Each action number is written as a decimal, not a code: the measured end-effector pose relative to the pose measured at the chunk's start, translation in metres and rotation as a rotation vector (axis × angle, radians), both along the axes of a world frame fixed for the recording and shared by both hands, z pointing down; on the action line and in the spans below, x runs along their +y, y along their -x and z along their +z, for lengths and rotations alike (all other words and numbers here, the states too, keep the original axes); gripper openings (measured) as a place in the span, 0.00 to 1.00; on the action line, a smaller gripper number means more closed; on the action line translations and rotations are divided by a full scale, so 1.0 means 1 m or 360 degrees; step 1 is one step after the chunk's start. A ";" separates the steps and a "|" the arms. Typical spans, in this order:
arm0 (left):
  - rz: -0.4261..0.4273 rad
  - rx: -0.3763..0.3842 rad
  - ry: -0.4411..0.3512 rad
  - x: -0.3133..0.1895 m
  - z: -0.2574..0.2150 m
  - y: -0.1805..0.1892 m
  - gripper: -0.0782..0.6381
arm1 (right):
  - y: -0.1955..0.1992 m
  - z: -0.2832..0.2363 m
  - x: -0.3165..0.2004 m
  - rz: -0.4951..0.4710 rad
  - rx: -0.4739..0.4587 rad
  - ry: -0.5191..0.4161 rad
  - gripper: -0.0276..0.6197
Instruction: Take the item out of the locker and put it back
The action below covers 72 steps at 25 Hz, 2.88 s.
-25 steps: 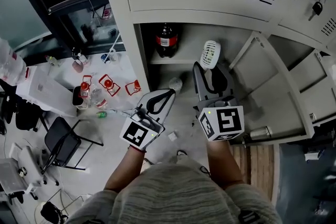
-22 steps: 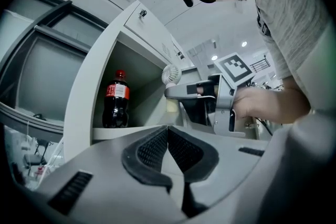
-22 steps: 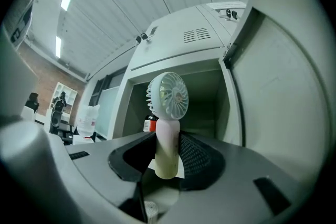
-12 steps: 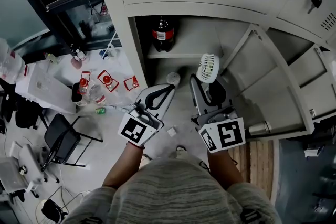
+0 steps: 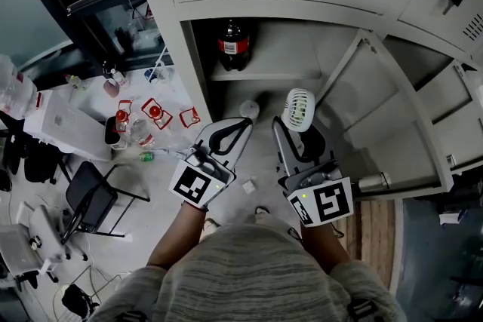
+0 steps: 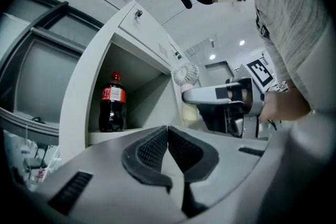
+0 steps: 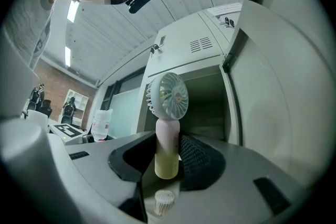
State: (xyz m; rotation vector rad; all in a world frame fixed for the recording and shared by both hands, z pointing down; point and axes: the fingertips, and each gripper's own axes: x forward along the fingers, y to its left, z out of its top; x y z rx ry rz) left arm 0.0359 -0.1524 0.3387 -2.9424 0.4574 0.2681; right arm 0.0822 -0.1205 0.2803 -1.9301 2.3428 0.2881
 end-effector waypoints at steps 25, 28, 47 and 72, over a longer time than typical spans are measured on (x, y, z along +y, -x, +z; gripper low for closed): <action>0.0010 -0.0039 -0.0005 0.000 0.004 -0.006 0.12 | -0.005 0.005 0.000 0.0002 -0.0005 0.0002 0.27; 0.0012 -0.0044 0.0002 0.000 0.005 -0.007 0.12 | -0.007 0.011 -0.003 0.0007 -0.0014 0.0019 0.27; 0.0002 -0.0043 0.0006 -0.005 0.007 -0.005 0.12 | -0.010 0.021 -0.016 0.0036 -0.0025 0.0056 0.27; -0.0011 -0.0012 -0.0021 -0.016 0.000 -0.005 0.12 | -0.032 -0.017 -0.106 0.0142 -0.0047 0.0026 0.27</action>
